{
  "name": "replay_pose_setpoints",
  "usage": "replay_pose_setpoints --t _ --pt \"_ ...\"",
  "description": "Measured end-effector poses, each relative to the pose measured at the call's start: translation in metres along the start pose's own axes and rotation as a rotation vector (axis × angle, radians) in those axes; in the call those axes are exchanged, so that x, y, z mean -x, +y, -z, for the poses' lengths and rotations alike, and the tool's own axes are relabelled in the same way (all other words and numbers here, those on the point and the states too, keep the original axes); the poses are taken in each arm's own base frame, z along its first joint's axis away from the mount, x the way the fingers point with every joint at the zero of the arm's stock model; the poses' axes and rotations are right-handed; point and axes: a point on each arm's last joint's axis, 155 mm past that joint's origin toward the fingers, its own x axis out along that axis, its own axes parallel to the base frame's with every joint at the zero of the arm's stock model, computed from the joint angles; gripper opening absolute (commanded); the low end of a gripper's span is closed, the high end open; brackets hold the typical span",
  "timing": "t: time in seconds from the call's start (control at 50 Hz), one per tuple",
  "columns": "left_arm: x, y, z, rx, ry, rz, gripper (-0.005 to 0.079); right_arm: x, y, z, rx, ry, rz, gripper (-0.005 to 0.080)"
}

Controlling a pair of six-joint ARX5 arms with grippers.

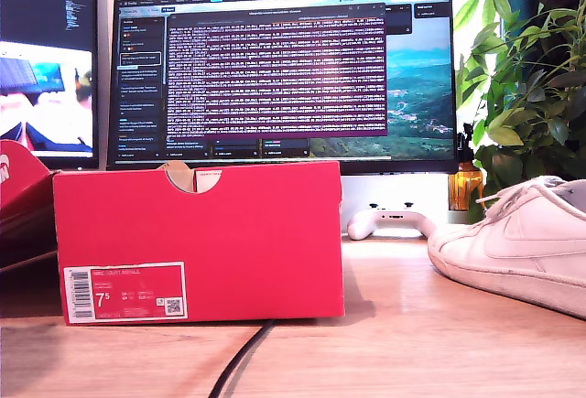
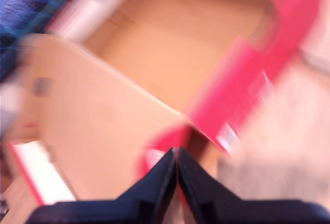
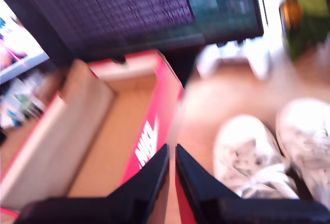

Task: Pack the white shoes by picking the first shoe and placing it inside the red shoebox, left side, then picking and rotating the second shoe and placing it in the shoebox

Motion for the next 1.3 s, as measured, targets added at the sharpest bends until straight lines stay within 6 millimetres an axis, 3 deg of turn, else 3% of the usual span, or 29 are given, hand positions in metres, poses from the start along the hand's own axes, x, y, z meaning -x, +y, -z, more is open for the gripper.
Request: replay_pose_setpoints --t 0.18,0.4,0.7,0.84,1.04,1.3 --pt "-0.028 -0.022 0.024 -0.116 0.176 0.063 -0.0019 -0.005 -0.001 -0.001 0.006 0.123 0.028 -0.0011" --pt "-0.054 -0.019 0.041 -0.175 0.301 0.025 -0.0019 -0.01 -0.004 0.035 0.017 0.354 0.053 0.0017" --pt "-0.069 -0.007 0.032 -0.172 0.273 -0.029 -0.0019 -0.028 -0.022 0.098 0.12 0.653 0.095 0.0268" --pt "-0.072 -0.001 0.021 -0.166 0.232 -0.061 -0.0019 -0.035 -0.033 0.114 0.18 0.735 0.133 0.0272" --pt "-0.074 0.006 0.01 -0.159 0.191 -0.091 -0.0019 -0.04 -0.044 0.12 0.24 0.766 0.18 0.0276" --pt "-0.076 0.005 0.009 -0.159 0.183 -0.087 -0.0018 -0.05 -0.054 0.138 0.227 0.85 0.194 0.0276"
